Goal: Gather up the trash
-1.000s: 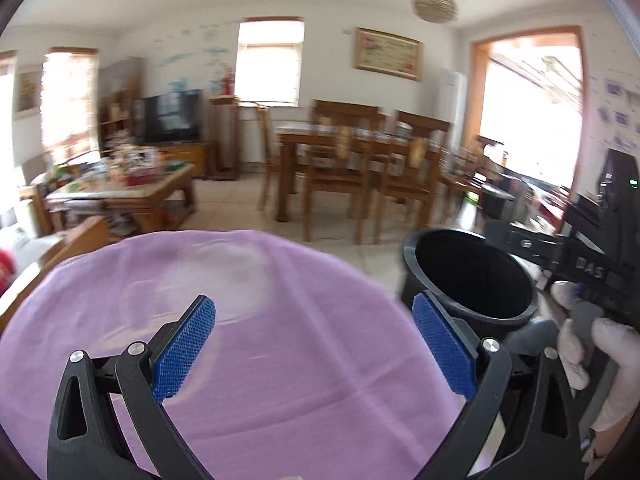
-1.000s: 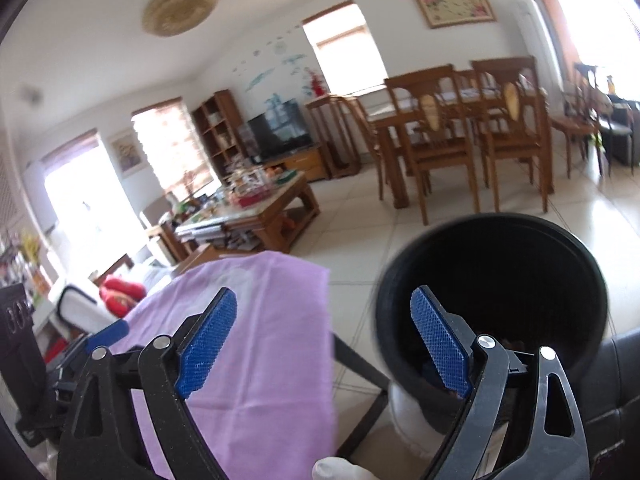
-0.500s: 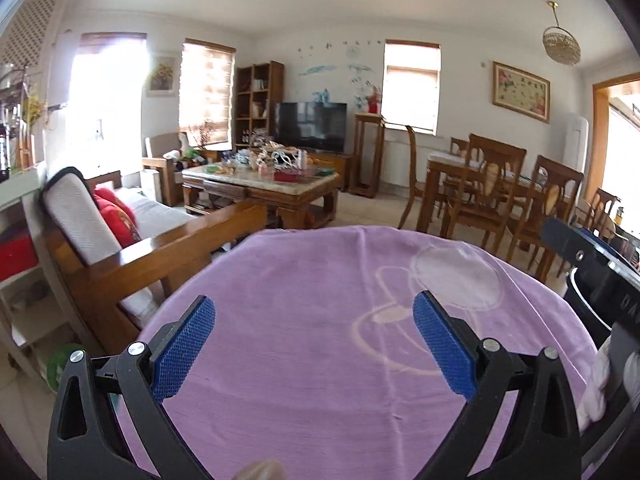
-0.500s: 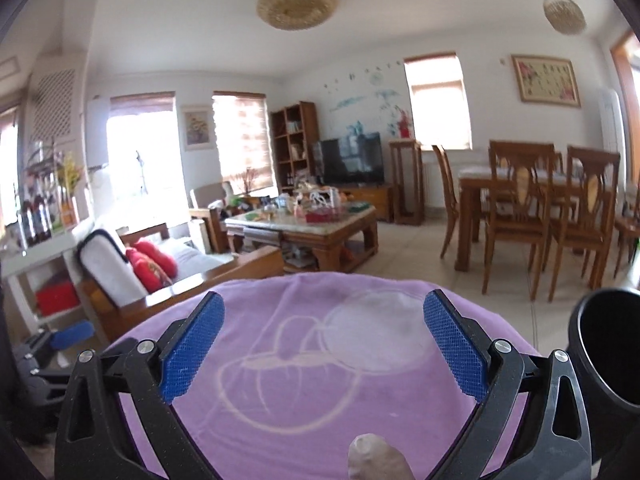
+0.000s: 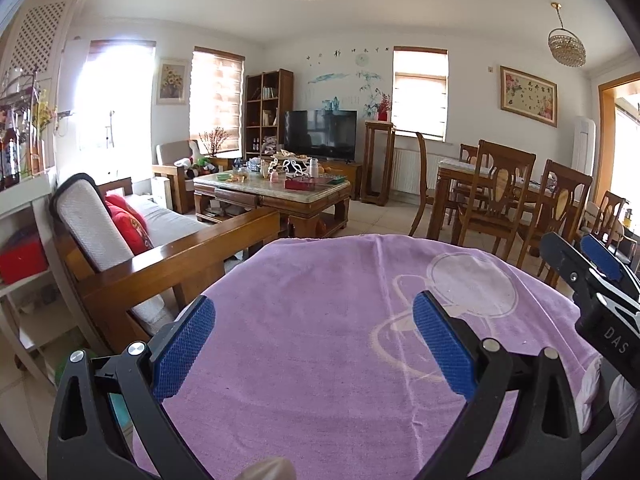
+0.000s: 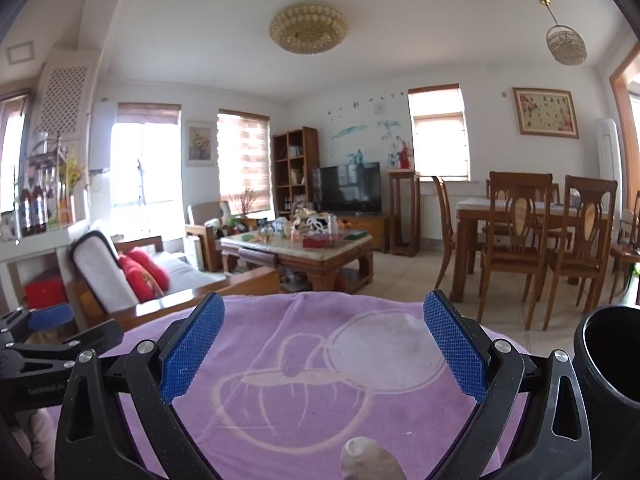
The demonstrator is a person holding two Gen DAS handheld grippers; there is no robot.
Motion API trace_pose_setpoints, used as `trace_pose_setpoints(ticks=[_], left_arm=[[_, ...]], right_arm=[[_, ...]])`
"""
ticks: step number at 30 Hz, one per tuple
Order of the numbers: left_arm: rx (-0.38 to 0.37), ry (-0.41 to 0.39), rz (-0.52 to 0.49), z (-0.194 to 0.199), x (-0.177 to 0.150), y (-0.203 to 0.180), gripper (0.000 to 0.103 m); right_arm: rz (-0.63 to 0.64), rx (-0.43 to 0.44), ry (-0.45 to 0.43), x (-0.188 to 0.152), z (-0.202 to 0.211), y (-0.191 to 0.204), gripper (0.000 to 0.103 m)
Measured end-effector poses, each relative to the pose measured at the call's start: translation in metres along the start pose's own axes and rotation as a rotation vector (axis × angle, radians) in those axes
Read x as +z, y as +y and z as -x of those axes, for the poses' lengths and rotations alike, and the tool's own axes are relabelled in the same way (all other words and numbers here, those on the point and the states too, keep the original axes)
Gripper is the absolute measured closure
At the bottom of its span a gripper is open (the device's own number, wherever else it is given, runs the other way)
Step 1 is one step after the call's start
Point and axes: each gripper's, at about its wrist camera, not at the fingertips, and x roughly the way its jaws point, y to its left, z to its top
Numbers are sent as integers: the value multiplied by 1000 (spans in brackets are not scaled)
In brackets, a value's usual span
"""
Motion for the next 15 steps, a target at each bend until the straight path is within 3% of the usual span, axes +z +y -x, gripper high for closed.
trace_pose_setpoints(ticks=[7,15], left_arm=[[23,45,45,-17,4,4,5],[41,0,14,-17,5,-10,5]], right_arm=[[-19,-7,-42,4,14,-11,5],[-55,-11,-58,6,19,-17,5]])
